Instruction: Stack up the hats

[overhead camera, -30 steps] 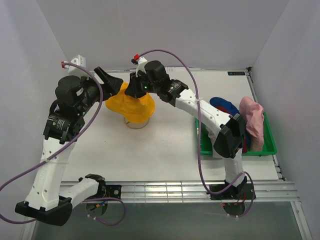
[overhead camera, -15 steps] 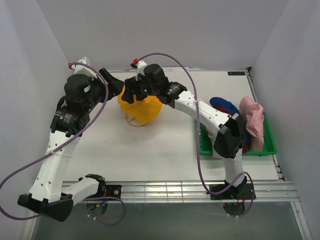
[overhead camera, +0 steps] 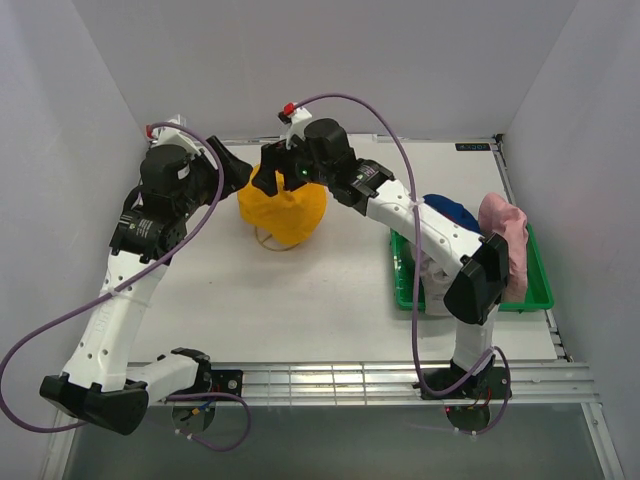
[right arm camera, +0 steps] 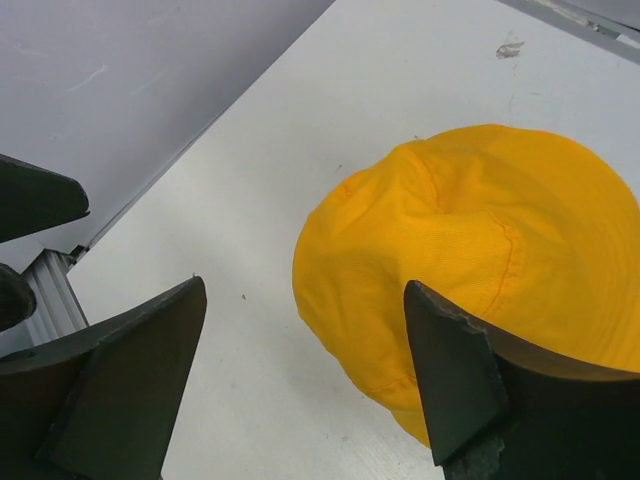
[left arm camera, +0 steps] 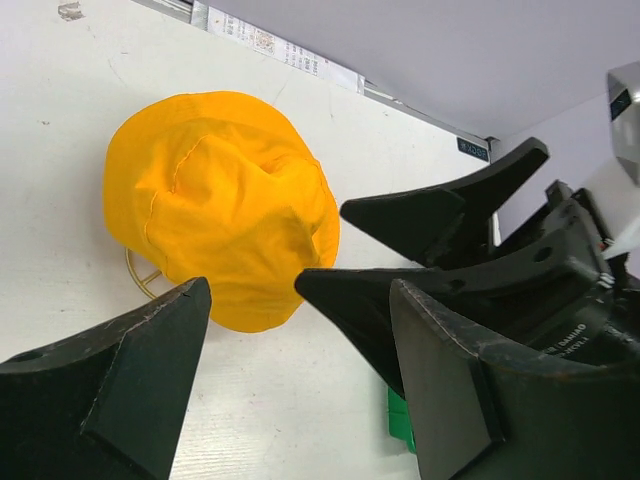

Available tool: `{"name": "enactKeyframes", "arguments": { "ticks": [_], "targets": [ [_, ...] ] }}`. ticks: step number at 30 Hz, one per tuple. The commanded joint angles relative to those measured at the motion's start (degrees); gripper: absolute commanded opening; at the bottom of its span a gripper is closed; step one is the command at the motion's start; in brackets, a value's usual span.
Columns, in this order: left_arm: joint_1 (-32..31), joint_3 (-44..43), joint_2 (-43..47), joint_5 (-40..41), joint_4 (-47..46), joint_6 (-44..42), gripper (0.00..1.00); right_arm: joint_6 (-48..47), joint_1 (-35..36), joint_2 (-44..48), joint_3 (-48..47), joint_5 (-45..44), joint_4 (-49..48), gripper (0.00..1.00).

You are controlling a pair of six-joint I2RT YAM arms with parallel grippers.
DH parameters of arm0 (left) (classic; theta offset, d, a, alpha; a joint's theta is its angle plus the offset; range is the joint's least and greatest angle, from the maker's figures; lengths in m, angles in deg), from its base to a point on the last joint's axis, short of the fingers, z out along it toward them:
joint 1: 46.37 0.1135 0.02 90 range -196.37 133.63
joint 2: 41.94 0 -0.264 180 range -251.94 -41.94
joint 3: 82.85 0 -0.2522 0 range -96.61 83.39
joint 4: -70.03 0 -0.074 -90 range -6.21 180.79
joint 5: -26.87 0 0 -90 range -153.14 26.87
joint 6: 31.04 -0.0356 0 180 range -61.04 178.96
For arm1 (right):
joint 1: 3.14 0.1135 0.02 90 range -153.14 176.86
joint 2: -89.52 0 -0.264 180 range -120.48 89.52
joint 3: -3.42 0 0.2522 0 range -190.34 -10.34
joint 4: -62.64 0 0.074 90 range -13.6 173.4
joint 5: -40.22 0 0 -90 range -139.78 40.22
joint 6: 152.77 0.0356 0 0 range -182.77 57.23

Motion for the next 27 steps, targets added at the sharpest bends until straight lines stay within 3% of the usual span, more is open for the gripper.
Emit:
{"name": "enactKeyframes", "arguments": {
  "ticks": [1,6,15,20,23,24,27],
  "targets": [
    [-0.14,-2.19,0.22,1.03,-0.04,-0.33,0.83,-0.56,-0.98,3.7,0.38,-3.76,-2.41,0.83],
    [-0.06,-3.51,-0.13,0.86,0.67,-0.5,0.83,1.81,-5.89,2.04,-0.23,-3.87,-0.84,0.75],
    [-0.14,-4.56,-1.01,-0.37,1.54,-1.21,0.82,0.94,-9.77,-6.75,-4.89,3.86,1.37,0.82],
    [-0.06,-4.83,-1.71,-0.55,1.81,-1.47,0.82,2.95,-9.77,-8.34,-1.57,6.06,-1.09,0.77],
    [-0.06,-4.65,-1.71,-0.55,1.9,-1.65,0.82,4.27,-10.04,-8.17,0.02,5.98,-2.06,0.63],
    [-0.06,-4.57,-1.71,-0.64,1.81,-1.65,0.82,4.88,-10.13,-8.17,0.9,5.98,-2.32,0.53],
    [-0.06,-4.22,-1.62,-0.64,1.81,-1.65,0.82,5.59,-10.48,-7.55,2.57,5.89,-3.11,0.4]
  ]
}}
